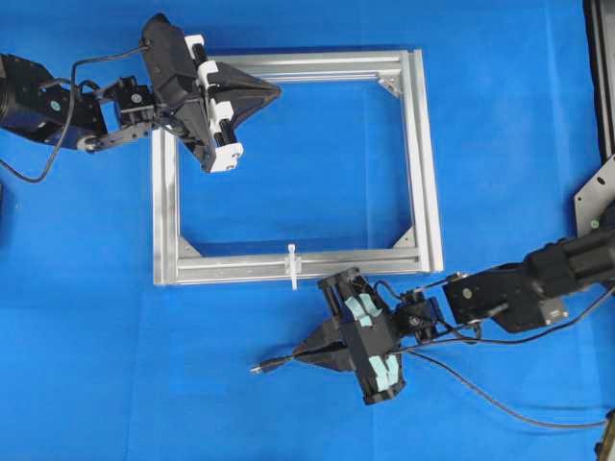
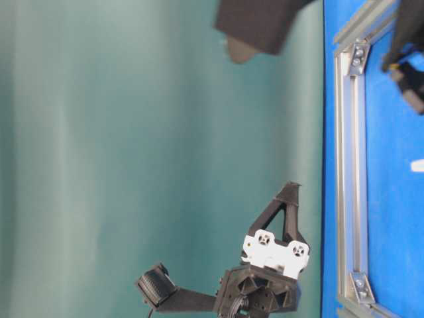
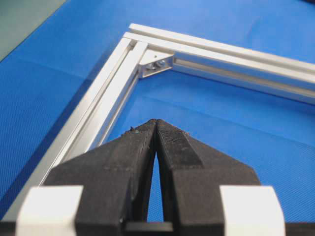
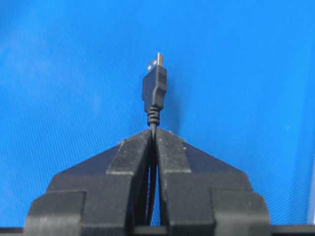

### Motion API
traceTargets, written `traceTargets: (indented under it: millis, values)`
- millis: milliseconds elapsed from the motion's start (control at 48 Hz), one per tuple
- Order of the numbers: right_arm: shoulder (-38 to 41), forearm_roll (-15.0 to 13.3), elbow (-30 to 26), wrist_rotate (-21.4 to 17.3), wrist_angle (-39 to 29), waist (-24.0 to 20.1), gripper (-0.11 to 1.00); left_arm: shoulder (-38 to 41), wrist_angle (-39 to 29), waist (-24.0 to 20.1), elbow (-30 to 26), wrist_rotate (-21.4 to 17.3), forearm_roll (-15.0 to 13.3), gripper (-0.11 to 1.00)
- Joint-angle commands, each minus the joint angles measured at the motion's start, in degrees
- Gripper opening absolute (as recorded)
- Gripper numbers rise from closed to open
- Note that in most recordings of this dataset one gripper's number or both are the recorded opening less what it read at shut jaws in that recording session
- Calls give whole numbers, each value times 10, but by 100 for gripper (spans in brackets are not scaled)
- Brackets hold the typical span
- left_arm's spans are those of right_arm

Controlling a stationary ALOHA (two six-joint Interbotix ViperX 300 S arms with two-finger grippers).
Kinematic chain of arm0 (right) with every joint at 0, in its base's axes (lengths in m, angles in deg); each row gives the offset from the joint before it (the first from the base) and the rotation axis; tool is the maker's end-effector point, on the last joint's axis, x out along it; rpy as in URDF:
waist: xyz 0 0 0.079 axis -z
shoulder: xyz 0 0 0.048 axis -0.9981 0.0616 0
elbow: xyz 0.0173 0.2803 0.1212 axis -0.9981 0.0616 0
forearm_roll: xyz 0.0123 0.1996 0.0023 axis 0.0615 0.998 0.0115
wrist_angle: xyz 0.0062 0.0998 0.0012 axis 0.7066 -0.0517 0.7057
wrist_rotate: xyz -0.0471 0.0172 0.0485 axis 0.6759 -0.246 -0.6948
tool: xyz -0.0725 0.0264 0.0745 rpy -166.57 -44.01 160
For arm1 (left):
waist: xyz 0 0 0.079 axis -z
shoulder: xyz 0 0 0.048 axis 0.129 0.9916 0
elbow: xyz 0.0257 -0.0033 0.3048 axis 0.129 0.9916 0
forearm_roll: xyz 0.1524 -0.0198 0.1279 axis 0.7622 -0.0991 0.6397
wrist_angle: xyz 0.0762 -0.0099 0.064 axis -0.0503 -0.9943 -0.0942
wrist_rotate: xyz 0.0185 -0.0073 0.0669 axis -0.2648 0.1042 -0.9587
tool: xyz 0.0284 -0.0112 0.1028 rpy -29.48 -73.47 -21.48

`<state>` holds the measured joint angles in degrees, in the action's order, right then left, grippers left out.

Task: Insert the wire through the string loop located in the center.
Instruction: 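Lower the right gripper and close it on the cable behind the plug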

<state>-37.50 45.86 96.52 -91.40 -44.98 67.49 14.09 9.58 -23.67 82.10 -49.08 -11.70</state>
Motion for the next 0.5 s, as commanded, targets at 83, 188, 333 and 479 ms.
traceTargets:
  millis: [83, 188, 333, 479]
  values:
    - [-62, 0, -7, 4, -40, -3, -3, -16, 4, -1, -4, 0, 3, 0]
    - [-88, -1, -11, 4, -70, -3, -3, -16, 4, 0, -4, 0, 2, 0]
    - [-107, -1, -14, 4, -93, -3, -3, -16, 4, 0, -4, 0, 4, 0]
    - [-108, -1, -16, 3, -96, -2, -3, -16, 4, 0, -4, 0, 3, 0]
